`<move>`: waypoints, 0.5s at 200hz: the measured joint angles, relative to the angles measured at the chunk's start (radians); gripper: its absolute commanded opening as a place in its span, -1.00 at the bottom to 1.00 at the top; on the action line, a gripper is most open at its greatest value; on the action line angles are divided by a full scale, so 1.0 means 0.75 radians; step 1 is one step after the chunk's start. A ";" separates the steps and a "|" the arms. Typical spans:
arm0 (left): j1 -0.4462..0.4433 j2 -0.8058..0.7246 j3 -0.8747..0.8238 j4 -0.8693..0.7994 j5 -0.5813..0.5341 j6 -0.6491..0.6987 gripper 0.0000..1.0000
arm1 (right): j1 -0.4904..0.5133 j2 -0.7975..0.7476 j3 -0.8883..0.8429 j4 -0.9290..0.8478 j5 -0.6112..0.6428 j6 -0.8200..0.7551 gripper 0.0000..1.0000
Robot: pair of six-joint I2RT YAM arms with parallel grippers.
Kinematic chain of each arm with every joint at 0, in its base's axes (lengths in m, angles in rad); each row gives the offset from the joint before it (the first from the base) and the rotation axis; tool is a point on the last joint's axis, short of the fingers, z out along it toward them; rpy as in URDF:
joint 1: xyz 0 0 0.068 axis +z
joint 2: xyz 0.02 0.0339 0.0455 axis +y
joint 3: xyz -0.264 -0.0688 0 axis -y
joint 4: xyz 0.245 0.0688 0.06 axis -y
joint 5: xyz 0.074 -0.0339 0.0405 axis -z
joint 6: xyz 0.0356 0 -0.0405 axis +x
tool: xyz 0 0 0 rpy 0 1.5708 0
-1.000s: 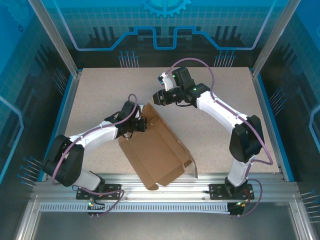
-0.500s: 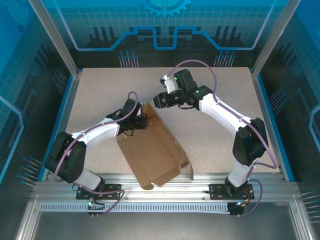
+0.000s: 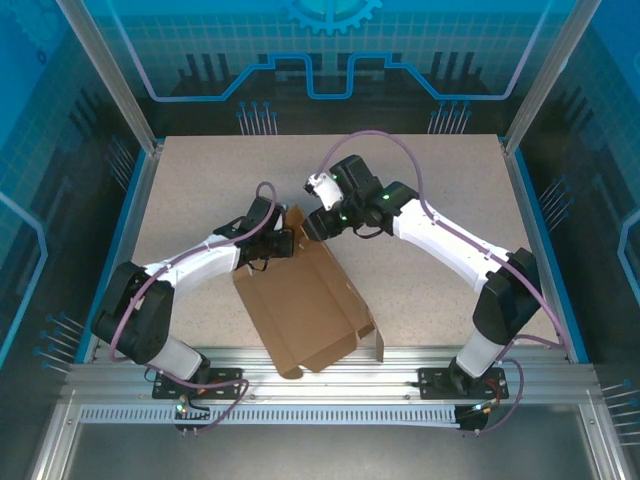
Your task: Fold the paper box
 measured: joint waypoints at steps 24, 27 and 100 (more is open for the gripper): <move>0.000 0.002 0.011 -0.020 -0.001 0.000 -0.88 | 0.048 0.021 0.030 -0.039 0.098 -0.055 -0.30; 0.000 0.002 0.013 -0.025 -0.001 0.001 -0.88 | 0.053 0.023 0.032 -0.043 0.109 -0.056 -0.33; 0.037 0.002 0.048 -0.100 0.062 0.065 -0.86 | 0.083 0.107 0.092 -0.089 0.378 -0.250 -0.47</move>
